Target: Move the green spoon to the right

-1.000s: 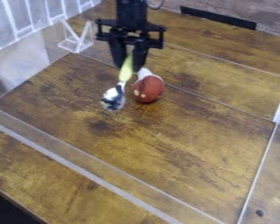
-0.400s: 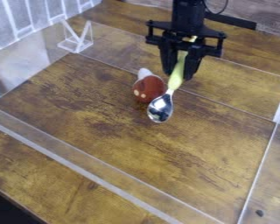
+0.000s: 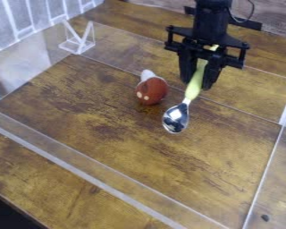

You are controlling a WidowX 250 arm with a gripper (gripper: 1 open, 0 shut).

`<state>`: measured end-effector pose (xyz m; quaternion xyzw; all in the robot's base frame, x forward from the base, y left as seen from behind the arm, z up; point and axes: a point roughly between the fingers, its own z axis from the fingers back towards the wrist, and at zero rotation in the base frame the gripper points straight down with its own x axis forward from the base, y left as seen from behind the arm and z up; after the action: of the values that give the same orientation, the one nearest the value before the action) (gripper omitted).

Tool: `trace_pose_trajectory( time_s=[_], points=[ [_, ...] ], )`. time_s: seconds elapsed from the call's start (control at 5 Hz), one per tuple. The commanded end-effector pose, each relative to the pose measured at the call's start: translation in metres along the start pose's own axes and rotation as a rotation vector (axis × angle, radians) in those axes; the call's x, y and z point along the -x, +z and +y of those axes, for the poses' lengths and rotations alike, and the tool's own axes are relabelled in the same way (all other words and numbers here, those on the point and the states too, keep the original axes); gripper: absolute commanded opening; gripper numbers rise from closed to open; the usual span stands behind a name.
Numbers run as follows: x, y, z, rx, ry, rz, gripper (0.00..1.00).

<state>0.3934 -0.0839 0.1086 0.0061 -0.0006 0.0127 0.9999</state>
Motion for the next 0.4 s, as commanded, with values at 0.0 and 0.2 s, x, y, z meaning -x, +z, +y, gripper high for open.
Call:
trace_pose_trajectory(
  time_s=[0.0,0.2],
  points=[
    [-0.004,0.019,-0.011,0.005,0.013,-0.055,0.0],
    [-0.004,0.007,-0.018,0.0,0.02,-0.032,0.0]
  ],
)
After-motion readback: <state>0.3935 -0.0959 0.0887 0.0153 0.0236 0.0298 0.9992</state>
